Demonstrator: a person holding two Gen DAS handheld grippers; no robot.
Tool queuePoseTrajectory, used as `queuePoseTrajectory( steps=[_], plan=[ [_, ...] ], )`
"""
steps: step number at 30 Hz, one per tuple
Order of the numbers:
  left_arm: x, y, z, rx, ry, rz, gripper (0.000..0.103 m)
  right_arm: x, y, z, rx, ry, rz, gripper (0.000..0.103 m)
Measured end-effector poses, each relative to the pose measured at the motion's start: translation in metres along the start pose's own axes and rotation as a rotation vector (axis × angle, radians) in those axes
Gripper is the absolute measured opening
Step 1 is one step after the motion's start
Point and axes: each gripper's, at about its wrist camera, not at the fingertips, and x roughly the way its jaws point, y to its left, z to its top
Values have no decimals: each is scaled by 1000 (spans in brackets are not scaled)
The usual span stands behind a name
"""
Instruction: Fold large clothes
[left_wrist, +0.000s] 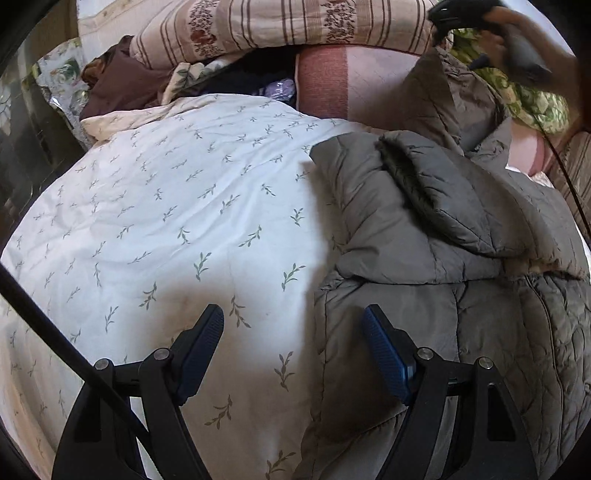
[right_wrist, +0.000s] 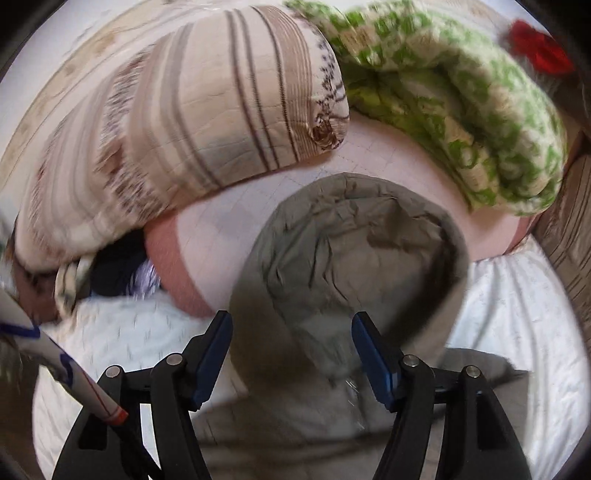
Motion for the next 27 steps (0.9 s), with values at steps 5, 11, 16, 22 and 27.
queuePoseTrajectory(
  steps=[5,11,16,22,27],
  plan=[
    [4,0,1,-1,24,-32,77,46,2,16,90,27,-24,72],
    [7,2,3,-20,45,-60,77,62,0,15,69,60,10,10],
    [6,10,3,-65,55,-95,77,-1,8,-8,-64,-5,31,7],
    [-6,16,1,-81,23,-91,77,-108,-3,-83,-155,-21,136,6],
    [-12,20,1,-92,6,-87,77,-167,-20,-191,-223,21,156,6]
  ],
)
